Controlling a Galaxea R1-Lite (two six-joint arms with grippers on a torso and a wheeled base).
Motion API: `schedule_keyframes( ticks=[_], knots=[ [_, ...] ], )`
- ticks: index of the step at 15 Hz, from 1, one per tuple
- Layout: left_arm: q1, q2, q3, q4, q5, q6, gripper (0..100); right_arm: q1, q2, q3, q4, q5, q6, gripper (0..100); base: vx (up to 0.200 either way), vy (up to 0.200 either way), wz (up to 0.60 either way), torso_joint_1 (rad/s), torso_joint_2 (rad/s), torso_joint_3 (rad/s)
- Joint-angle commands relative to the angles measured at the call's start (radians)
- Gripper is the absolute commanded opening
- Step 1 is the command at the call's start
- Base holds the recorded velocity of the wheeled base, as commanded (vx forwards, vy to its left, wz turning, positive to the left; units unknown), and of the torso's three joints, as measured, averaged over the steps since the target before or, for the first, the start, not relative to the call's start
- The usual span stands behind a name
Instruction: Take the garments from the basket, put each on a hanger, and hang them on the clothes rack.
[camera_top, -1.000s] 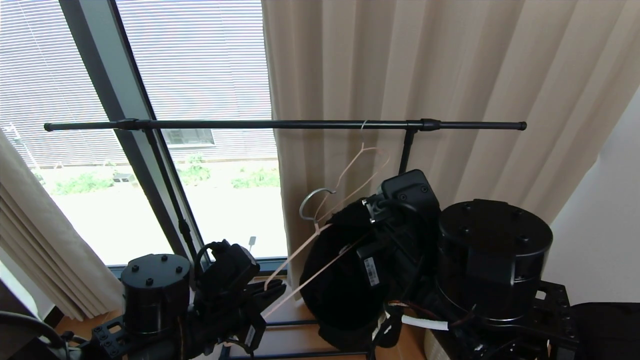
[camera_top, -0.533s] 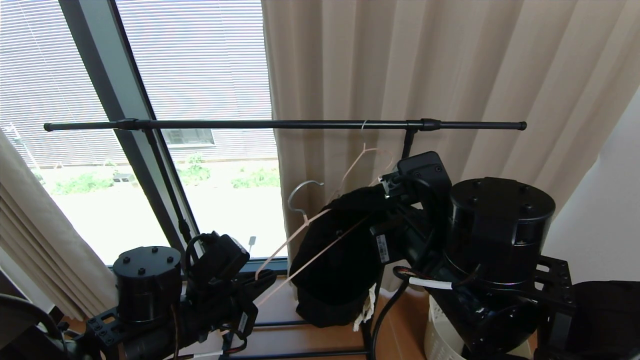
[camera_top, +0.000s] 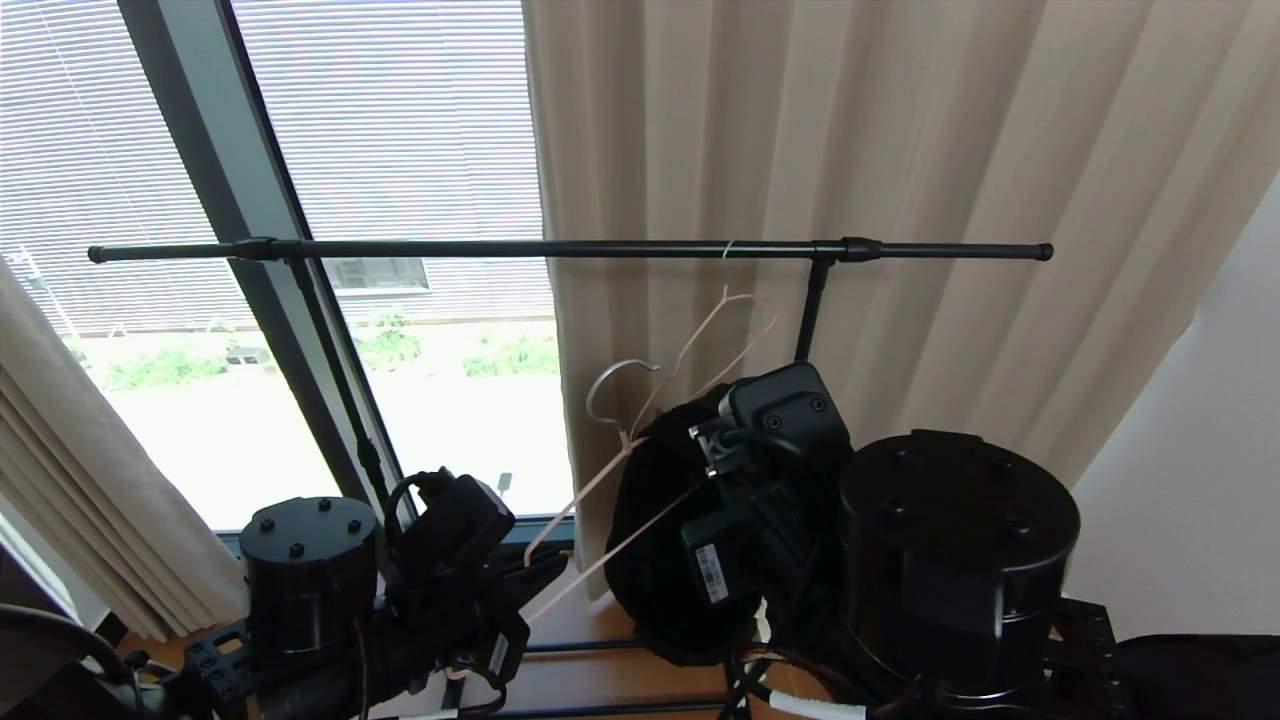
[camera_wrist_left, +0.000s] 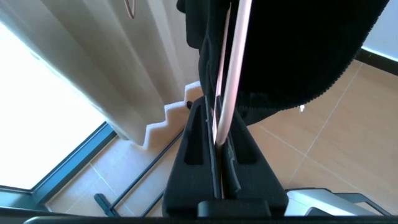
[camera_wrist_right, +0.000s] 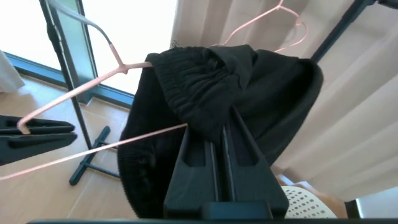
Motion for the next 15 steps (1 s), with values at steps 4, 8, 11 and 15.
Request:
schedule_keyframes(
  ticks=[4, 8, 11, 15],
  knots=[
    [-0.043, 0.019, 0.001, -0.002, -0.001, -0.001, 0, 0.05, 0.016, -0.018, -0.005, 0.003, 0.038, 0, 0.0, 0.0, 0.0, 0.0, 0.0, 0.0],
    [-0.049, 0.025, 0.012, -0.013, -0.001, 0.001, 0, 0.047, 0.013, -0.026, -0.005, 0.001, 0.05, 0, 0.0, 0.0, 0.0, 0.0, 0.0, 0.0],
    [-0.056, 0.027, 0.041, -0.066, -0.004, 0.006, 0, -0.005, 0.007, -0.041, -0.007, 0.001, 0.05, 0, 0.0, 0.0, 0.0, 0.0, 0.0, 0.0],
    [-0.07, 0.028, 0.057, -0.074, -0.005, 0.009, 0, -0.016, -0.002, -0.049, -0.008, 0.001, 0.053, 0, 0.0, 0.0, 0.0, 0.0, 0.0, 0.0]
  ],
)
